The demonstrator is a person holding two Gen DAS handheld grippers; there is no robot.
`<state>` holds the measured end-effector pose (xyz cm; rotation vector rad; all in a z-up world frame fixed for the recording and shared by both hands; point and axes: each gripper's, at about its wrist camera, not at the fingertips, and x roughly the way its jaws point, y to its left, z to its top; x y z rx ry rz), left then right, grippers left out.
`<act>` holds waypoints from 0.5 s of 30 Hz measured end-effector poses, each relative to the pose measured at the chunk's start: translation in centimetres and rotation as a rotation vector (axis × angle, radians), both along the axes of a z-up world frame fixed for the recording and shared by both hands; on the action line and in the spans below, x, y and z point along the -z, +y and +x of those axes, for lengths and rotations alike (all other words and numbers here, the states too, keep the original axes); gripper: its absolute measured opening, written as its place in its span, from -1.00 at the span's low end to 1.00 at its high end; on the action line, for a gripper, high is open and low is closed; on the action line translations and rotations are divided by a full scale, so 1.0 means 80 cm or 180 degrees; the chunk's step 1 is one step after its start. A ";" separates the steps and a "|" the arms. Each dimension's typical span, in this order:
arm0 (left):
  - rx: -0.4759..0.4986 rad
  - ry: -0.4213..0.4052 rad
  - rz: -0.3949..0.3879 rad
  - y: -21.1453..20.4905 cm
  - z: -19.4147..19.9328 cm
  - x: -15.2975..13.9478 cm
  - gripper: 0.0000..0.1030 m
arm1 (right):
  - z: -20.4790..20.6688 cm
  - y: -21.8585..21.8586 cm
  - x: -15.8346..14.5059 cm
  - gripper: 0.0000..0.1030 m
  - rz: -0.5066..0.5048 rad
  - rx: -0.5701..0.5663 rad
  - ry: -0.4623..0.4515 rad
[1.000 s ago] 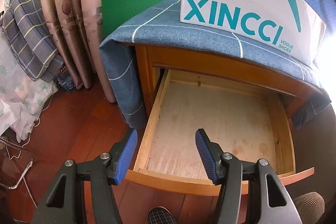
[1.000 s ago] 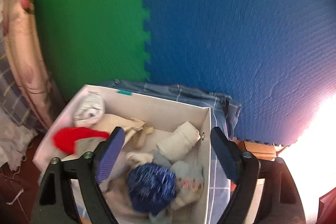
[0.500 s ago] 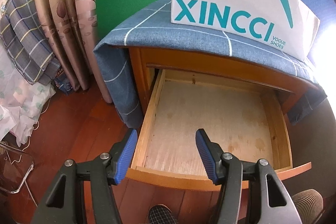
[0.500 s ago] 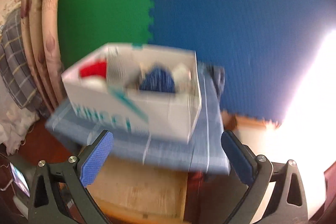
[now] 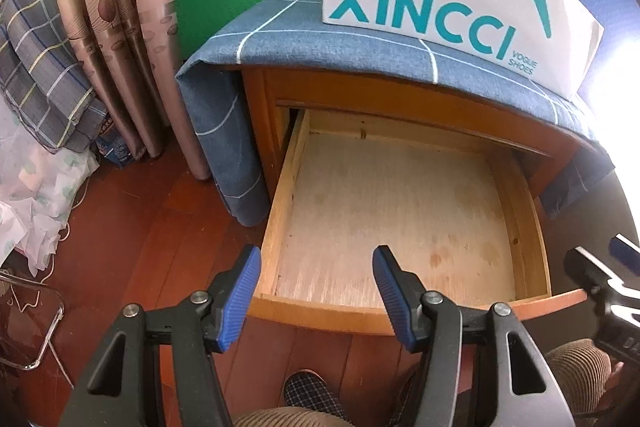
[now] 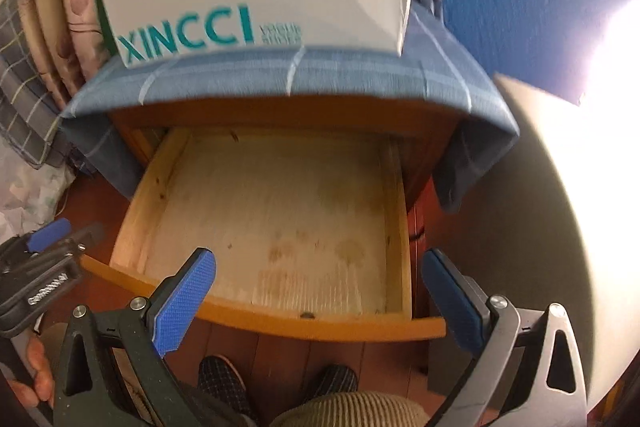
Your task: Take underwear out of drawer
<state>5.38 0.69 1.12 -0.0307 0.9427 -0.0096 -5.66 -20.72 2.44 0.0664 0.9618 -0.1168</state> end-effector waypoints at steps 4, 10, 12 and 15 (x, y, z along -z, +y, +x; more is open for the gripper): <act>0.0054 0.0013 0.0033 -0.008 -0.003 0.001 0.16 | 0.000 -0.001 0.007 0.97 0.0040 0.0045 0.0039; 0.0211 -0.0020 0.0202 -0.029 -0.007 0.004 0.16 | -0.002 0.005 0.018 0.97 0.0020 0.0013 0.0064; 0.0245 -0.0037 0.0267 -0.036 -0.009 0.004 0.16 | -0.001 0.006 0.020 0.97 0.0010 -0.0001 0.0068; 0.0296 -0.0055 0.0276 -0.040 -0.012 0.003 0.16 | -0.002 0.003 0.024 0.97 0.0057 0.0019 0.0106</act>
